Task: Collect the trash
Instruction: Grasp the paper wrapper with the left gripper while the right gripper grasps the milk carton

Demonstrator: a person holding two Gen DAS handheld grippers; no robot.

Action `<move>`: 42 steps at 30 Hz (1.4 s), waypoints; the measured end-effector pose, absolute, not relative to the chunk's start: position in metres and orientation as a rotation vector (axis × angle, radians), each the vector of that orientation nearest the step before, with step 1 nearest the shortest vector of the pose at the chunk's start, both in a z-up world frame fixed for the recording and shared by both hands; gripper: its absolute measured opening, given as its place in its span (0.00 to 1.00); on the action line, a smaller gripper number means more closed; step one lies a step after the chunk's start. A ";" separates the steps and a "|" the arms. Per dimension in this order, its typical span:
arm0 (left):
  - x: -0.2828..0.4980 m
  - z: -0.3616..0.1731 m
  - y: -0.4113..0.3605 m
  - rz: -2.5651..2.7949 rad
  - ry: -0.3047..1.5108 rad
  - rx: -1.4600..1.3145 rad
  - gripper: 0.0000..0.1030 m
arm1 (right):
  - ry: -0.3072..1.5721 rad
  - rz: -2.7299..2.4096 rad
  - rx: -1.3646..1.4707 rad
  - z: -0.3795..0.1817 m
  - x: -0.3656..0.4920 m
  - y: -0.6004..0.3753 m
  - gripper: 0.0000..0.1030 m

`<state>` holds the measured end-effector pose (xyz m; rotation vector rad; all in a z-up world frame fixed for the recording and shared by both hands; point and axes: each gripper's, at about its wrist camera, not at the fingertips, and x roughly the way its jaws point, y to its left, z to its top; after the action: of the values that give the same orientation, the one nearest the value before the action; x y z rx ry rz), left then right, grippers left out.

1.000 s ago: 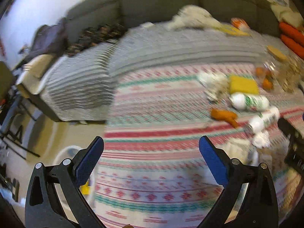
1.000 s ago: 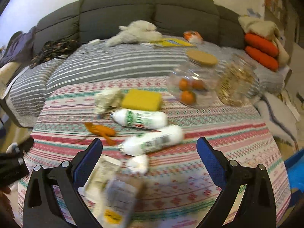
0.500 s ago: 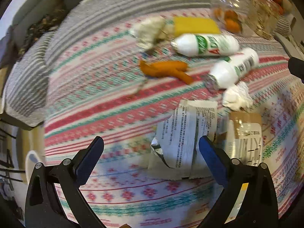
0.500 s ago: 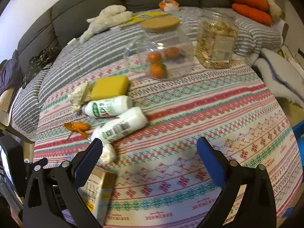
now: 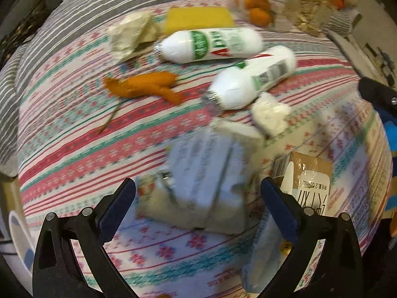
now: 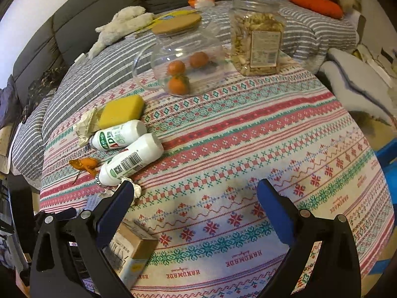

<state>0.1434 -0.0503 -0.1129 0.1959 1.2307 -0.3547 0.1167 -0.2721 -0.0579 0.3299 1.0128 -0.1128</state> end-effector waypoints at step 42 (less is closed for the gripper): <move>0.106 -0.011 0.058 -0.124 0.847 0.022 0.28 | 0.845 0.182 0.224 -0.050 0.116 -0.156 0.56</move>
<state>0.1063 0.0584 -0.0110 0.0217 0.8472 -0.1243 0.1162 -0.1562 -0.0502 0.2242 0.8446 0.1817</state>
